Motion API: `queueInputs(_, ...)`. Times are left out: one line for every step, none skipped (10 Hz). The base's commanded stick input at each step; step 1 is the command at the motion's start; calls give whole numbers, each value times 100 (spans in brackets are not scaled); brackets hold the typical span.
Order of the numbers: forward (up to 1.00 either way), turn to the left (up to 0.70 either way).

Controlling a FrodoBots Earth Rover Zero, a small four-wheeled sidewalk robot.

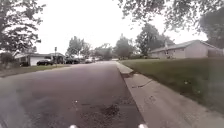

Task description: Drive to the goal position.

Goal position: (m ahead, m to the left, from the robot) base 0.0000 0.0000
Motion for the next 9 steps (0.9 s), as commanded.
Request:
queueInputs(7,0)
queueInputs(7,0)
queueInputs(7,0)
queueInputs(7,0)
queueInputs(7,0)
queueInputs(7,0)
queueInputs(7,0)
queueInputs(7,0)
queueInputs(7,0)
